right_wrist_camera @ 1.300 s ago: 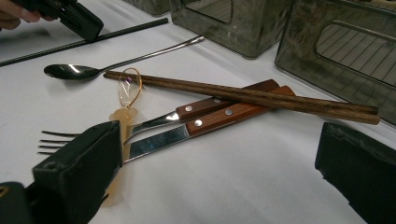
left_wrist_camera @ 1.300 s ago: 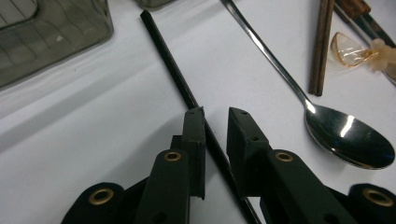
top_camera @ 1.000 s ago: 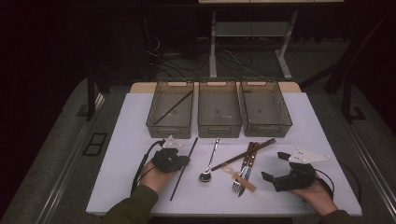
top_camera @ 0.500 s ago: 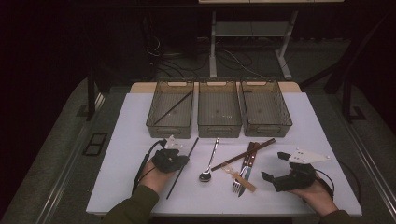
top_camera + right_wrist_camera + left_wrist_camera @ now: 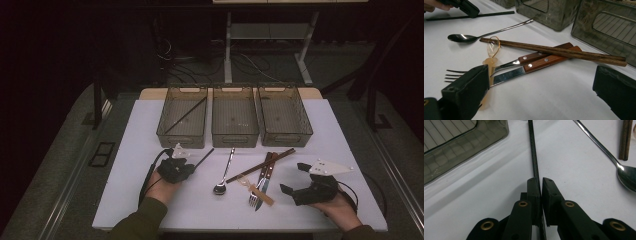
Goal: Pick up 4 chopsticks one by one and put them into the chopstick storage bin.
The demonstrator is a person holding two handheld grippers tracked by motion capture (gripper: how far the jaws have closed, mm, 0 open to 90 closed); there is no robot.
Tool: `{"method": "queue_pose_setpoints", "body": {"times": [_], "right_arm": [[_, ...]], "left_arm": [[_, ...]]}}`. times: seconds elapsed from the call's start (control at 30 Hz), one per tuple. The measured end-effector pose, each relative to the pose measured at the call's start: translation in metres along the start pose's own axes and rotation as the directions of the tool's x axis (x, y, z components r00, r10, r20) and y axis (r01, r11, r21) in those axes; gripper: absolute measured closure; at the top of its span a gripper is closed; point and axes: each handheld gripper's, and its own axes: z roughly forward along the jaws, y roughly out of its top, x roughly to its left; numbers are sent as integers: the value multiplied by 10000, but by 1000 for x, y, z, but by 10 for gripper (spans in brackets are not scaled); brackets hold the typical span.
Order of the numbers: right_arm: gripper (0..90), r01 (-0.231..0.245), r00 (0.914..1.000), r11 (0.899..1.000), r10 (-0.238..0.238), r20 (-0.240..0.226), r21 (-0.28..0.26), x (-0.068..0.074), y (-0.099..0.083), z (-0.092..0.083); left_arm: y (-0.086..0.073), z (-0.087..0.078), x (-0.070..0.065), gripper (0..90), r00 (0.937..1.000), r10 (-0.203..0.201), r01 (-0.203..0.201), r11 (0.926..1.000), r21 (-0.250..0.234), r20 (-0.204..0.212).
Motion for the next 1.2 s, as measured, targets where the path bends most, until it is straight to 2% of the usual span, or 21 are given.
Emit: {"method": "queue_pose_setpoints", "body": {"times": [0.07, 0.2, 0.37, 0.47, 0.63, 0.8, 0.97, 1.07, 1.2], "right_arm": [[10, 8, 10000, 10000, -8, -3, 8, 0, 0, 0], [10, 39, 10000, 10000, -39, -9, 9, 0, 0, 0], [10, 58, 10000, 10000, -58, 20, -25, 0, 0, 0], [10, 33, 10000, 10000, -33, 15, -12, 0, 0, -1], [10, 84, 10000, 10000, -84, 3, -2, 1, 0, 0], [10, 76, 10000, 10000, -76, -3, -4, 1, 0, -1], [10, 61, 10000, 10000, -61, -20, -24, 0, 0, 0], [10, 18, 10000, 10000, -18, -34, -64, 1, 1, -1], [10, -75, 9999, 9999, 74, -102, -111, 1, 1, 0]], "left_arm": [[0, 0, -2, 843, 9998, 165, -165, 9999, 16, -122], [0, 0, -1, 858, 9999, 158, -158, 9999, -12, -43], [2, 0, -3, 863, 9995, 294, -293, 9995, 118, -137], [2, -1, -1, 862, 9995, 320, -320, 9994, 156, 8], [3, -3, 0, 862, 9975, 630, -635, 9979, 160, 328], [4, -7, 1, 861, 9956, 651, -657, 9978, 69, 677], [4, -12, 3, 861, 9897, 850, -867, 9962, 102, 1155], [5, -15, 3, 861, 9887, 777, -785, 9969, 12, 1280], [7, -18, 3, 861, 9856, 878, -872, 9961, -106, 1443]]}}
